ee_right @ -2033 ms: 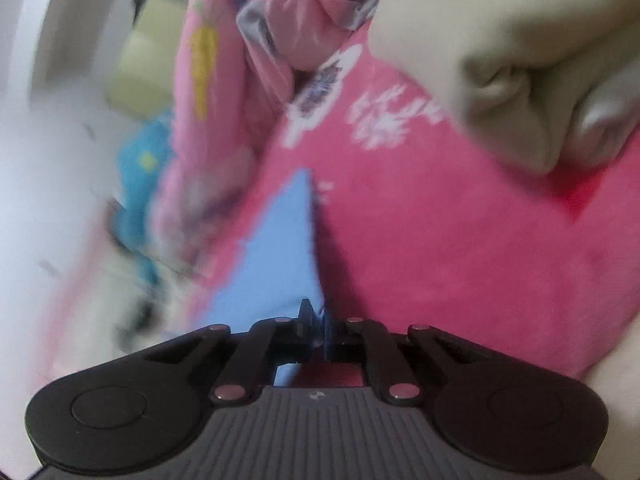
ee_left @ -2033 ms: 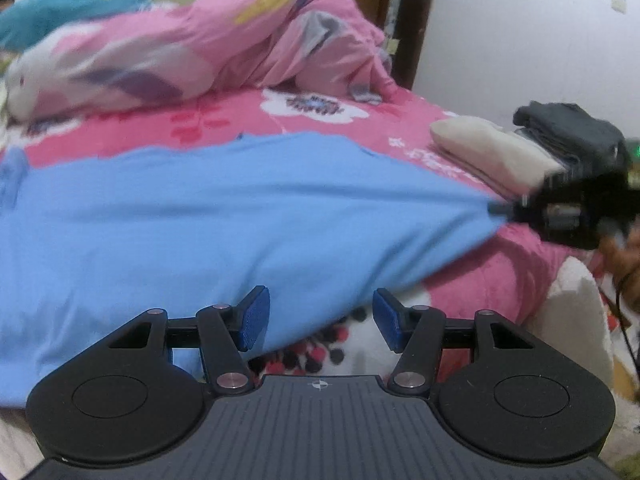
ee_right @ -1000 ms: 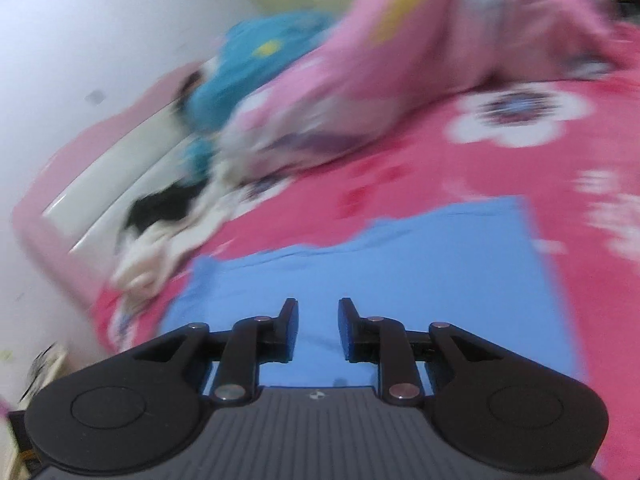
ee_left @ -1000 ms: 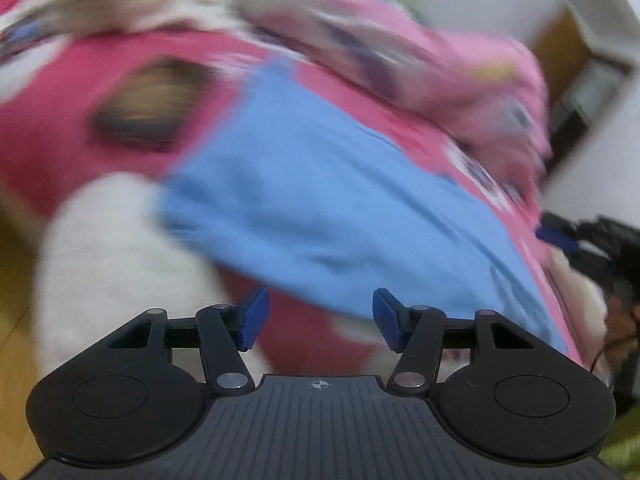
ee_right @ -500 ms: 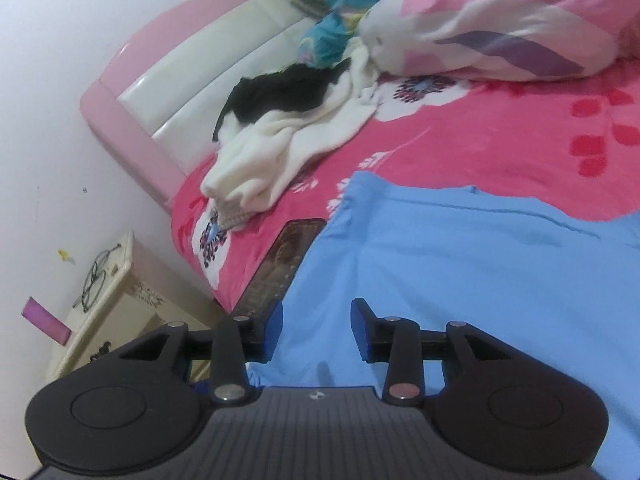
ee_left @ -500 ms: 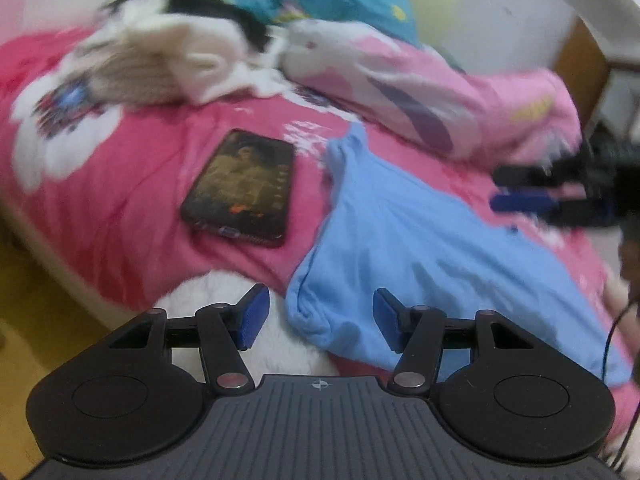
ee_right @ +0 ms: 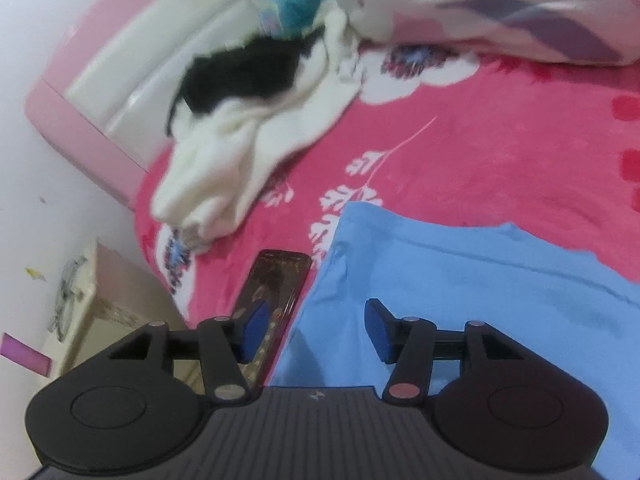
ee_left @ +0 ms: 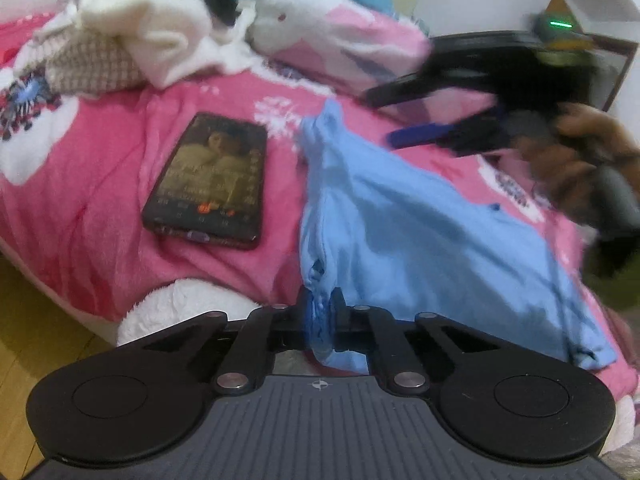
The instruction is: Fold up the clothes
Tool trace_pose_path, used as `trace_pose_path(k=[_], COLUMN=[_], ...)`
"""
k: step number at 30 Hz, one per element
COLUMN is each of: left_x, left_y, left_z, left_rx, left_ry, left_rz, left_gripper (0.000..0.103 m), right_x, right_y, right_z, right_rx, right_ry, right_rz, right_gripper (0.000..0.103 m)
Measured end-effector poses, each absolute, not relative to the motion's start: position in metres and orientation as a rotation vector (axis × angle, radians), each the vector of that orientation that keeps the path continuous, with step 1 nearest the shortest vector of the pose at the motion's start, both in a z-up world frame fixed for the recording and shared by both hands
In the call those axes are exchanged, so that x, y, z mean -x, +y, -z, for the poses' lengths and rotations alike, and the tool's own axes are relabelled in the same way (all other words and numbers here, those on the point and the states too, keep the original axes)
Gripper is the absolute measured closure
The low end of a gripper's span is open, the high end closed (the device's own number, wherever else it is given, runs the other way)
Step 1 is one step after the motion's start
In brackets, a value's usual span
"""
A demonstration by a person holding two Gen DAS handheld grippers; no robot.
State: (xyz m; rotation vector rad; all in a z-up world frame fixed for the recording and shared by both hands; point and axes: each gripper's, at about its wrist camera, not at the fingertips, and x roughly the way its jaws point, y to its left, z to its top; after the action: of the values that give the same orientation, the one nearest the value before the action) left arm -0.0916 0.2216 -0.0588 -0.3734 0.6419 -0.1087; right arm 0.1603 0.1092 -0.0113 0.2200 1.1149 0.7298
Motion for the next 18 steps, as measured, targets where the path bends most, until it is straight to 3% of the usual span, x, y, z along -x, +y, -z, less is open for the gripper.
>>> trace_pose_path(k=[12, 15, 17, 18], left_x=[0.090, 0.086, 0.086, 0.085], left_y=[0.195, 0.192, 0.190, 0.190], left_z=[0.042, 0.044, 0.043, 0.042], left_rx=[0.418, 0.434, 0.444, 0.449], left_ry=[0.472, 0.467, 0.457, 0.452], left_rz=[0.297, 0.317, 0.326, 0.331], left_gripper=[0.097, 0.097, 0.097, 0.097], right_x=[-0.182, -0.187, -0.192, -0.195], right_y=[0.204, 0.200, 0.188, 0.181], right_z=[0.040, 0.042, 0.040, 0.039], right_rx=[0.244, 0.241, 0.193, 0.168], right_ry=[1.221, 1.208, 1.203, 1.201], right_rz=[-0.723, -0.711, -0.715, -0.717], right_gripper=[0.050, 0.073, 0.094, 0.094])
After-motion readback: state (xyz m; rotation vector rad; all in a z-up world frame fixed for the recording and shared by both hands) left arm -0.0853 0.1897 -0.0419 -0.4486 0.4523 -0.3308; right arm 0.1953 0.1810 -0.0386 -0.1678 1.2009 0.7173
